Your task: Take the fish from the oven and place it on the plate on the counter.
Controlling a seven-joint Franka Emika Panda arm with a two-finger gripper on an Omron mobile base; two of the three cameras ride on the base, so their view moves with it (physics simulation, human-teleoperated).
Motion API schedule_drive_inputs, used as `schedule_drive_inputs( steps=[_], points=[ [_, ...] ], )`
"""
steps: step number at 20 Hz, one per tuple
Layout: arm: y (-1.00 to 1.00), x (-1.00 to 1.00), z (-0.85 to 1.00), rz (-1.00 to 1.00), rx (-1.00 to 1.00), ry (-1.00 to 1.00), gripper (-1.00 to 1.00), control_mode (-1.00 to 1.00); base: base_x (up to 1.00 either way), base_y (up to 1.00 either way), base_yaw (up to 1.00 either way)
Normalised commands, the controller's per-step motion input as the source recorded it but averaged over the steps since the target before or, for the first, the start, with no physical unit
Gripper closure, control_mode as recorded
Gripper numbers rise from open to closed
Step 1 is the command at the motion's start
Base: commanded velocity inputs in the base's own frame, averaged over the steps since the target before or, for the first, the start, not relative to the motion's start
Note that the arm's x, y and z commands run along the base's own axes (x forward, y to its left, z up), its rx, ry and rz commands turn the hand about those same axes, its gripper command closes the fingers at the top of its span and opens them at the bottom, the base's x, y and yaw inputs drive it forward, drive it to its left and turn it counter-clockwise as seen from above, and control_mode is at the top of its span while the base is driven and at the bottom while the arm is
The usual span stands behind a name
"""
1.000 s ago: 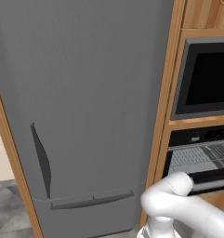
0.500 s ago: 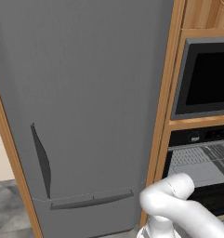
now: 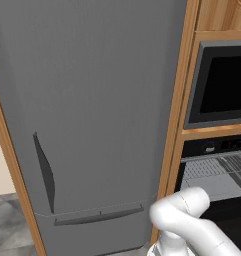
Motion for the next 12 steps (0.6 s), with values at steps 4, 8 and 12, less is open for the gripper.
schedule_drive_inputs(
  steps=[4,8,12],
  points=[
    [0.02,-0.33,0.54,0.0,0.0,0.0,-1.0,-1.0,0.0,0.0,0.0],
    [0.04,-0.34,0.99,0.0,0.0,-0.01,-1.0,-1.0,0.0,0.0,0.0],
    [0.26,-0.26,1.0,0.0,-0.01,-0.04,-1.0,-1.0,0.0,0.0,0.0]
  ],
)
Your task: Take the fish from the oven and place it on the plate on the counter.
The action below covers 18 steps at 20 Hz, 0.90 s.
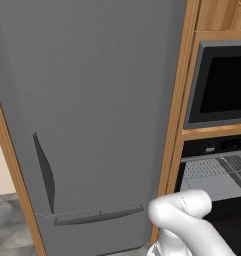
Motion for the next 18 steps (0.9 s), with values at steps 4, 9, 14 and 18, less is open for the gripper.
schedule_drive_inputs(
  steps=[4,9,14,18],
  points=[
    [0.32,-0.13,1.0,0.0,-0.03,-0.01,-1.0,-1.0,0.0,0.0,0.0],
    [0.37,-0.01,1.0,0.0,-0.07,0.0,-1.0,-1.0,0.0,0.0,0.0],
    [0.3,0.05,1.0,0.0,-0.07,0.0,-1.0,-1.0,0.0,0.0,0.0],
    [0.32,0.19,1.0,0.0,-0.07,0.0,-1.0,-1.0,0.0,0.0,0.0]
  ],
)
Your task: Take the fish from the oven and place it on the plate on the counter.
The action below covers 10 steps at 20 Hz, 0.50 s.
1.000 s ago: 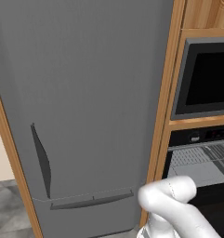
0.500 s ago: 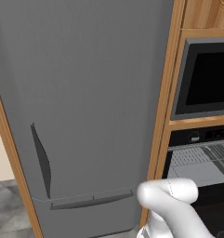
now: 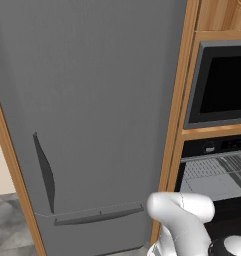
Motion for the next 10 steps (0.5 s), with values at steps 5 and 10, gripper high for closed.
schedule_drive_inputs(
  steps=[5,10],
  points=[
    [0.27,0.62,0.46,-0.04,-0.05,0.01,-1.0,-1.0,0.0,0.0,0.0],
    [0.02,1.0,-0.55,-0.05,-0.01,-0.01,-1.0,-1.0,0.0,0.0,0.0]
  ],
)
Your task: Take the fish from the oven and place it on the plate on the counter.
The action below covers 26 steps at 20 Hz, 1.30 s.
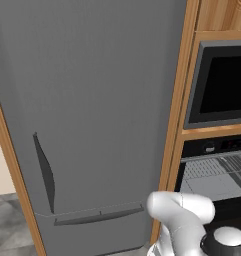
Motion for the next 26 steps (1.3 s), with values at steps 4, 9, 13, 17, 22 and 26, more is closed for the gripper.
schedule_drive_inputs(
  steps=[4,9,13,17,22,26],
  points=[
    [0.0,0.92,-0.68,-0.02,0.04,-0.1,-1.0,-1.0,0.0,0.0,0.0],
    [-0.01,0.54,-0.59,-0.01,0.15,-0.17,-1.0,-1.0,0.0,0.0,0.0],
    [-0.24,0.06,-0.38,0.0,0.41,-0.14,-1.0,-1.0,0.0,0.0,0.0],
    [-0.31,0.01,-0.24,0.04,0.49,-0.08,-1.0,-1.0,0.0,0.0,0.0],
    [-0.2,0.44,-0.15,0.15,0.45,-0.07,-1.0,-1.0,0.0,0.0,0.0],
    [0.0,0.66,-0.4,0.22,0.3,-0.26,-1.0,-1.0,0.0,0.0,0.0]
  ],
)
